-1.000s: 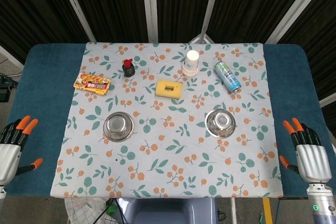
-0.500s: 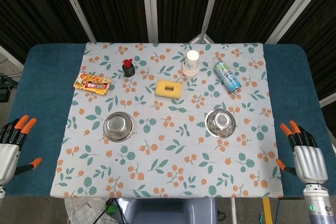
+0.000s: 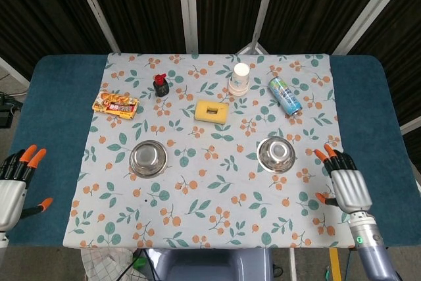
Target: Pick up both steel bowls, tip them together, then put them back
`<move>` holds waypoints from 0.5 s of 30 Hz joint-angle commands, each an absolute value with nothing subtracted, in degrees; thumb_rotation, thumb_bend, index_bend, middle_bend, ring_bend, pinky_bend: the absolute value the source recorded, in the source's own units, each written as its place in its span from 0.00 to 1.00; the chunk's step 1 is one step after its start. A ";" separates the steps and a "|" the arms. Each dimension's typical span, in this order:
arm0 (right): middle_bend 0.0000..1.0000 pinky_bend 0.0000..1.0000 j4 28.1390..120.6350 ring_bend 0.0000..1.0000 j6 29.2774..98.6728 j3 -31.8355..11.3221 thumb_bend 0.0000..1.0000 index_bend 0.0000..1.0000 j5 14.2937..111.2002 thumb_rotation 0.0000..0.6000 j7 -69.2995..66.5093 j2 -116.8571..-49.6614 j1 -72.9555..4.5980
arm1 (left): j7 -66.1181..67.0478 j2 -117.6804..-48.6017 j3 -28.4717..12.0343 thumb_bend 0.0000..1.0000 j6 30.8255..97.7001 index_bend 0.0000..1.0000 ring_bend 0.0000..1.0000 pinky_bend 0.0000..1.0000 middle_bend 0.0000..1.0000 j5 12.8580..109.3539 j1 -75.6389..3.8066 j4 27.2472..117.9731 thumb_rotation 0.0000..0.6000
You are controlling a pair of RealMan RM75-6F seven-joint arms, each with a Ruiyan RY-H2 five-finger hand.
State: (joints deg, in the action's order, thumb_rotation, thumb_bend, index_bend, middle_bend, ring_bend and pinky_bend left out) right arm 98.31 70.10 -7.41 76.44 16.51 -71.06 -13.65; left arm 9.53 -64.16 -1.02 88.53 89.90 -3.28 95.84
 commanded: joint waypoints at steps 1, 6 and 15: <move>0.05 0.09 98.68 0.09 64.70 -10.56 0.18 0.17 70.14 1.00 22.95 -74.40 -18.77 | 10.10 -64.37 -1.13 0.12 88.62 0.10 0.00 0.08 0.00 89.66 -3.22 95.83 1.00; 0.05 0.09 97.07 0.09 60.62 -12.37 0.18 0.17 63.60 1.00 29.30 -78.43 -23.56 | 10.47 -64.38 -1.27 0.12 89.10 0.10 0.00 0.08 0.00 89.29 -2.89 95.78 1.00; 0.05 0.09 89.70 0.09 57.32 -14.85 0.18 0.17 54.44 1.00 35.95 -85.48 -30.39 | 11.68 -64.71 -1.46 0.12 88.82 0.10 0.00 0.08 0.00 88.39 -2.81 95.61 1.00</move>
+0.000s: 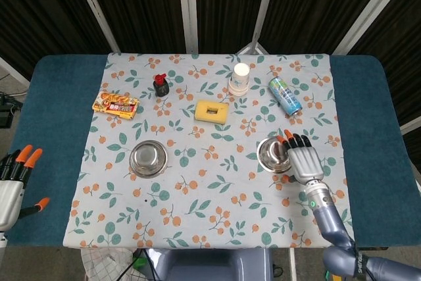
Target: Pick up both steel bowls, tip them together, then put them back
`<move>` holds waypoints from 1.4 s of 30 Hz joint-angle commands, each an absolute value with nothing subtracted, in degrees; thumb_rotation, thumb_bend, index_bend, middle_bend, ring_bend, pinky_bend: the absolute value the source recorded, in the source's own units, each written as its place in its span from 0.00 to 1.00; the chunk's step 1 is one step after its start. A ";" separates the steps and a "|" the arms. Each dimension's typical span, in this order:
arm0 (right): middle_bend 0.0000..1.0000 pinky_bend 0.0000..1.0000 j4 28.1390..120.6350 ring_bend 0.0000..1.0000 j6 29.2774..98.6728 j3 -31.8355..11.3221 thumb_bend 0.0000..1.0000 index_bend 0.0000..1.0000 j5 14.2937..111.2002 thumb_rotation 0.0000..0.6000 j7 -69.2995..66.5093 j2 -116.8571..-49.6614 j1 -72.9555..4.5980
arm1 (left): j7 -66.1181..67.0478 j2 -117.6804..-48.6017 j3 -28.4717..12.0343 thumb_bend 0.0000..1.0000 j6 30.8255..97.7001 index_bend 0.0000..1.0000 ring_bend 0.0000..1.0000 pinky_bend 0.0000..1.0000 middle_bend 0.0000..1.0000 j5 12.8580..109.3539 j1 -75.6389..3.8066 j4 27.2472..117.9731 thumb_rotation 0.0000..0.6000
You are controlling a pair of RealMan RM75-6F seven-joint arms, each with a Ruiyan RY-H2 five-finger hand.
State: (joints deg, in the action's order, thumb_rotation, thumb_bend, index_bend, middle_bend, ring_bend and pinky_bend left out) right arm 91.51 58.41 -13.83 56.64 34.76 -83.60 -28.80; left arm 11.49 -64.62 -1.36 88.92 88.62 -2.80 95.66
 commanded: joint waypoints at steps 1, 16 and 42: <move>0.05 0.09 89.20 0.09 57.14 -15.06 0.18 0.17 53.76 1.00 36.08 -85.95 -30.86 | 11.84 -64.79 -1.53 0.12 88.74 0.10 0.00 0.08 0.00 88.19 -2.83 95.57 1.00; 0.05 0.09 83.77 0.10 54.76 -14.57 0.18 0.17 46.62 1.00 39.02 -88.99 -35.54 | 13.20 -65.29 -1.73 0.12 88.42 0.11 0.00 0.08 0.00 87.37 -2.86 95.59 1.00; 0.24 0.33 79.19 0.38 53.84 -10.00 0.18 0.32 47.72 1.00 38.17 -91.65 -38.20 | 13.83 -65.70 -1.89 0.13 87.61 0.11 0.00 0.08 0.00 86.58 -3.16 95.28 1.00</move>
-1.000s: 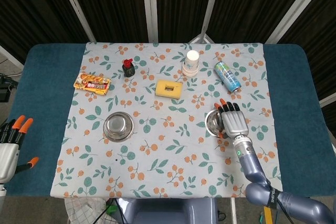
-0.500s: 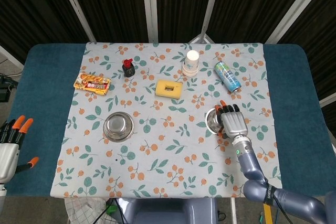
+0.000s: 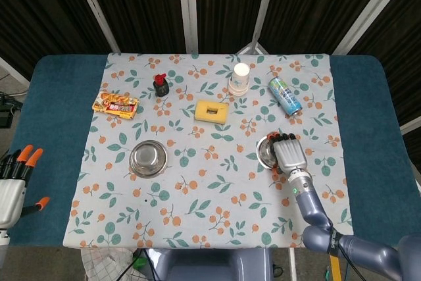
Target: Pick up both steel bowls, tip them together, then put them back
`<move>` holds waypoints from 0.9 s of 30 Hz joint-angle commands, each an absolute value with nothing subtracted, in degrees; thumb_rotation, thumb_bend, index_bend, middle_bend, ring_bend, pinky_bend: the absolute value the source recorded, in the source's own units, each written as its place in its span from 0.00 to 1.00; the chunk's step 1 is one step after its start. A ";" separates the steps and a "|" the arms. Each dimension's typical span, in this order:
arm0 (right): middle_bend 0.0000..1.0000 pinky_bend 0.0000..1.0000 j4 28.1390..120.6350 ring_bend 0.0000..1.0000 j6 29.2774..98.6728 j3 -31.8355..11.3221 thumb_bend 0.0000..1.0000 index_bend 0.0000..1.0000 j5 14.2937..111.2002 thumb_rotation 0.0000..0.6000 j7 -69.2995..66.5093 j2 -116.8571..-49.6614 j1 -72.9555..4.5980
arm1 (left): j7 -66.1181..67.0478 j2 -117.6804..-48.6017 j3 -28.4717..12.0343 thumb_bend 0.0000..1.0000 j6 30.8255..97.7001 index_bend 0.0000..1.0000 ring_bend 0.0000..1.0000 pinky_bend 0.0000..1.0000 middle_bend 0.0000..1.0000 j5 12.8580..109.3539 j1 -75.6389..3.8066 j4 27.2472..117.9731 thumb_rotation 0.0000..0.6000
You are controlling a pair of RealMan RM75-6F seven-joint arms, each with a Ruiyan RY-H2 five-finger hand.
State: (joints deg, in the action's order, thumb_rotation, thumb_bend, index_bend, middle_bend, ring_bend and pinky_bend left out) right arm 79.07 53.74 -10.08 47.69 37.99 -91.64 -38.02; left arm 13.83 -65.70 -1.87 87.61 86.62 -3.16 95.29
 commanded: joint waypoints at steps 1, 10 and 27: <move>0.24 0.37 79.26 0.40 53.87 -9.98 0.18 0.33 47.73 1.00 38.22 -91.63 -38.27 | 13.84 -65.70 -1.91 0.13 87.60 0.11 0.00 0.08 0.00 86.55 -3.17 95.27 1.00; 0.27 0.47 80.80 0.44 54.57 -9.94 0.19 0.38 48.32 1.00 36.79 -89.95 -38.28 | 12.54 -65.10 -0.59 0.13 83.33 0.12 0.00 0.09 0.00 88.25 -5.31 96.05 1.00; 0.27 0.47 94.26 0.44 59.17 -12.51 0.19 0.39 45.86 1.00 39.30 -78.64 -38.80 | 8.57 -63.26 -10.38 0.07 53.54 0.13 0.00 0.10 0.00 72.95 -26.28 103.10 1.00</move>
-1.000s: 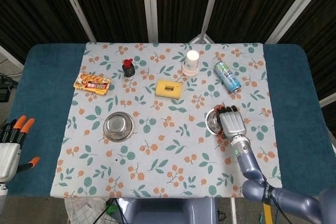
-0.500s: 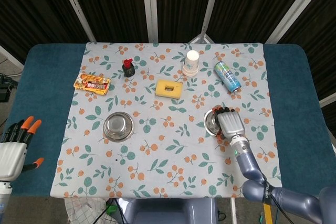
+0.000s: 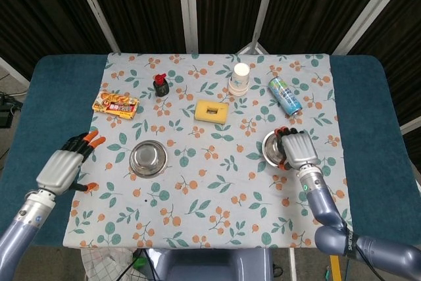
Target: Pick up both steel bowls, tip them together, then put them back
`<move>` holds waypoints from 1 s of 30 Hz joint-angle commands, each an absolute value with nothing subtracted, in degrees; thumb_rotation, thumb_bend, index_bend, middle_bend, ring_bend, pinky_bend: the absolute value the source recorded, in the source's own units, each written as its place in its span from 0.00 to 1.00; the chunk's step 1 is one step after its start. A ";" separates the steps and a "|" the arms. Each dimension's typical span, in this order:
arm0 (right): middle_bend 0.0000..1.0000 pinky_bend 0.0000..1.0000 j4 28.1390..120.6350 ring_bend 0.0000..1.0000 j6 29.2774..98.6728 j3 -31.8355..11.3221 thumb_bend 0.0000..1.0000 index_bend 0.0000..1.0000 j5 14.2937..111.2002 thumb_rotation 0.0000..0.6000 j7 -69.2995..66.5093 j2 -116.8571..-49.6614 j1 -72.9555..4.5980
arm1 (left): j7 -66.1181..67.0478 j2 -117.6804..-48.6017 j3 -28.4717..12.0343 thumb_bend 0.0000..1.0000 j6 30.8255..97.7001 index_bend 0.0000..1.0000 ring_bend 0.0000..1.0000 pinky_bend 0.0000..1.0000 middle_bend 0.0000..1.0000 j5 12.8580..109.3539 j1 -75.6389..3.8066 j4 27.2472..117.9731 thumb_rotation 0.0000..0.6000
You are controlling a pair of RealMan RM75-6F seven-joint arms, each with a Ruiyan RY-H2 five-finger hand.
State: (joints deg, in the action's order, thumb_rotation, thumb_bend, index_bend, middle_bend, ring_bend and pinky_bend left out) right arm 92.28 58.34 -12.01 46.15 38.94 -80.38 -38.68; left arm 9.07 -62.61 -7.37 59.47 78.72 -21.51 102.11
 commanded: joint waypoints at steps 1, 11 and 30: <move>0.27 0.47 95.49 0.44 59.54 -12.62 0.19 0.39 45.91 1.00 39.22 -77.66 -38.71 | 9.41 -63.95 -11.12 0.06 51.32 0.13 0.00 0.10 0.00 70.46 -28.08 102.53 1.00; 0.27 0.47 101.85 0.44 61.75 -12.12 0.19 0.39 46.57 1.00 38.94 -71.34 -37.70 | 16.09 -73.92 -12.27 0.04 39.99 0.13 0.00 0.10 0.00 51.72 -39.68 92.79 1.00; 0.27 0.47 101.47 0.44 61.86 -11.22 0.19 0.39 44.57 1.00 37.27 -67.13 -38.27 | 28.80 -82.31 -5.59 0.04 42.86 0.16 0.00 0.13 0.04 34.96 -51.83 89.32 1.00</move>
